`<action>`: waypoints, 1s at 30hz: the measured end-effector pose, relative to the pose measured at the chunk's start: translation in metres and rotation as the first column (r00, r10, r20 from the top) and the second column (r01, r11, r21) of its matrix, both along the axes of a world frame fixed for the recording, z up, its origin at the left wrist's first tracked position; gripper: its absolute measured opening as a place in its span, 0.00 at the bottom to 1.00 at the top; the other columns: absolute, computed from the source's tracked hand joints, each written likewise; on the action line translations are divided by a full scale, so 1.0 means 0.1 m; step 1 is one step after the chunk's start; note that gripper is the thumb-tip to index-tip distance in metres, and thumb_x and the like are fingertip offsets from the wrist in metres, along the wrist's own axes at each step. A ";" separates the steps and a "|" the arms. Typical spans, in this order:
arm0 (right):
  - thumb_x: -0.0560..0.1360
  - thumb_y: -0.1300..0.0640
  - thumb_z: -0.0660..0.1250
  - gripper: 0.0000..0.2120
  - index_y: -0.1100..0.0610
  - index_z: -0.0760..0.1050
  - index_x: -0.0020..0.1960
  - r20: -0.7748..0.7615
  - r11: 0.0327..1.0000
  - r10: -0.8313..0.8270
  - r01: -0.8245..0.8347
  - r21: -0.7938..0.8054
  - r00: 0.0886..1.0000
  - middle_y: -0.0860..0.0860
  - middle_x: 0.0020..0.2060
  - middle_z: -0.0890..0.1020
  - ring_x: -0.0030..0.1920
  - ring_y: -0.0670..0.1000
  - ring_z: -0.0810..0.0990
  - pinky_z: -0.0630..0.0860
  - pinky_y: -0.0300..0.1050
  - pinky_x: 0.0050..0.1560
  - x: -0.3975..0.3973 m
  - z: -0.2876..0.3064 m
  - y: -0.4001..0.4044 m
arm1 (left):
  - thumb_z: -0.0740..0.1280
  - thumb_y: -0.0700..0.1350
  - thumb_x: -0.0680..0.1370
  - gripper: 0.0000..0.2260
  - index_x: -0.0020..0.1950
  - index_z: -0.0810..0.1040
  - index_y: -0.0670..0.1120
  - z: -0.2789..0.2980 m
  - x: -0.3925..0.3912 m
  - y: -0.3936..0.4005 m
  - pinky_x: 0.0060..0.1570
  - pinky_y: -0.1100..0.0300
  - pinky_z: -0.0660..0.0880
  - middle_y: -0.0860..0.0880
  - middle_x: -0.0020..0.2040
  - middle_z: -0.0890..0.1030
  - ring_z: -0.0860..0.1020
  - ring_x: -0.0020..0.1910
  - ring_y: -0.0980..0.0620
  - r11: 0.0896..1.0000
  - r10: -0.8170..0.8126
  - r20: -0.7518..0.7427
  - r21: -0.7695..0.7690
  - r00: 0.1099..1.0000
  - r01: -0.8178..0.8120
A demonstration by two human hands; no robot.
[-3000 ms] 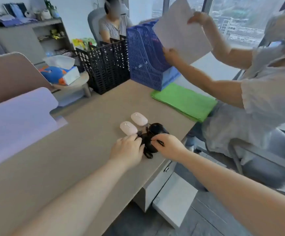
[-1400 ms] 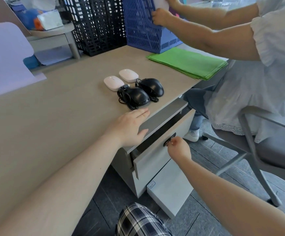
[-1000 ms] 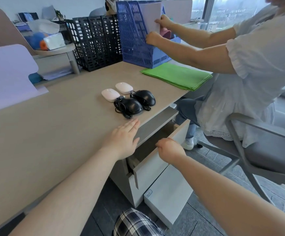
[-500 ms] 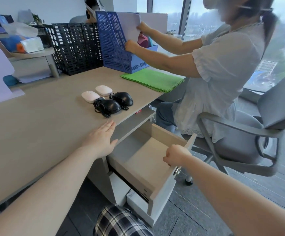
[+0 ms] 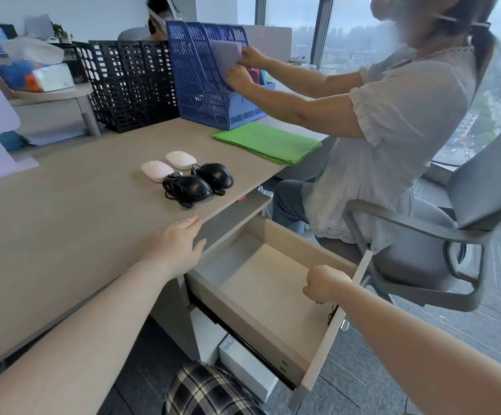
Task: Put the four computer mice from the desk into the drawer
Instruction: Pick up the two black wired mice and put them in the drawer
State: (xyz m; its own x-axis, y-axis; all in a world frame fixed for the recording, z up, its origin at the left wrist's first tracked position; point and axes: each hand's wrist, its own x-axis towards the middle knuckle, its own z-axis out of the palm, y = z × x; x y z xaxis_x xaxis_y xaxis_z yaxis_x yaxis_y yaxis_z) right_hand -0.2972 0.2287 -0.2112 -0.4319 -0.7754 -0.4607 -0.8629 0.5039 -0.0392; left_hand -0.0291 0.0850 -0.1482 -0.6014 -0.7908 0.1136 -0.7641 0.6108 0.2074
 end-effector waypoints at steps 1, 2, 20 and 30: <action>0.73 0.54 0.59 0.13 0.59 0.73 0.34 -0.006 1.000 0.015 -0.015 -0.010 1.000 0.52 0.34 0.76 0.39 0.56 0.76 0.71 0.43 0.37 0.01 0.01 -0.04 | 0.58 0.49 0.80 0.22 0.73 0.64 0.45 0.02 0.00 -0.02 0.72 0.52 0.60 0.49 0.75 0.64 0.61 0.74 0.51 1.000 0.001 -0.037 0.011 0.999 -0.001; 0.74 0.53 0.58 0.12 0.59 0.73 0.38 -0.011 0.999 0.041 -0.041 -0.023 0.999 0.53 0.38 0.76 0.41 0.56 0.75 0.71 0.44 0.39 0.03 0.02 -0.09 | 0.59 0.49 0.80 0.20 0.71 0.68 0.45 0.03 -0.01 -0.04 0.70 0.50 0.63 0.48 0.73 0.68 0.65 0.72 0.49 1.000 0.005 -0.069 0.020 0.998 -0.003; 0.77 0.48 0.59 0.15 0.59 0.78 0.45 0.158 0.644 0.057 0.085 -0.761 0.986 0.53 0.38 0.81 0.41 0.56 0.79 0.73 0.46 0.38 0.42 0.77 -1.28 | 0.67 0.68 0.66 0.45 0.75 0.52 0.52 0.07 0.02 -0.58 0.62 0.47 0.70 0.43 0.68 0.63 0.68 0.66 0.42 0.939 0.343 -0.270 0.135 0.900 -0.318; 0.74 0.42 0.64 0.33 0.54 0.59 0.74 0.487 0.732 0.081 0.280 -0.622 0.870 0.57 0.68 0.72 0.66 0.59 0.73 0.71 0.51 0.62 0.66 1.02 -2.30 | 0.62 0.76 0.61 0.48 0.74 0.43 0.63 0.01 0.01 -1.01 0.66 0.47 0.65 0.45 0.69 0.70 0.66 0.68 0.43 0.955 0.261 -0.207 0.196 0.943 -0.222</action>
State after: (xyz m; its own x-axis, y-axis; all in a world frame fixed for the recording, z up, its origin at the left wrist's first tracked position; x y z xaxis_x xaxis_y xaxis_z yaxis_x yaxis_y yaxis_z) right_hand -0.2315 -0.0010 -0.1093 -0.4057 -0.9139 -0.0111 -0.5934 0.2726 -0.7574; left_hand -0.0279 -0.0163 -0.1475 -0.3632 -0.9284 0.0784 -0.8045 0.3549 0.4762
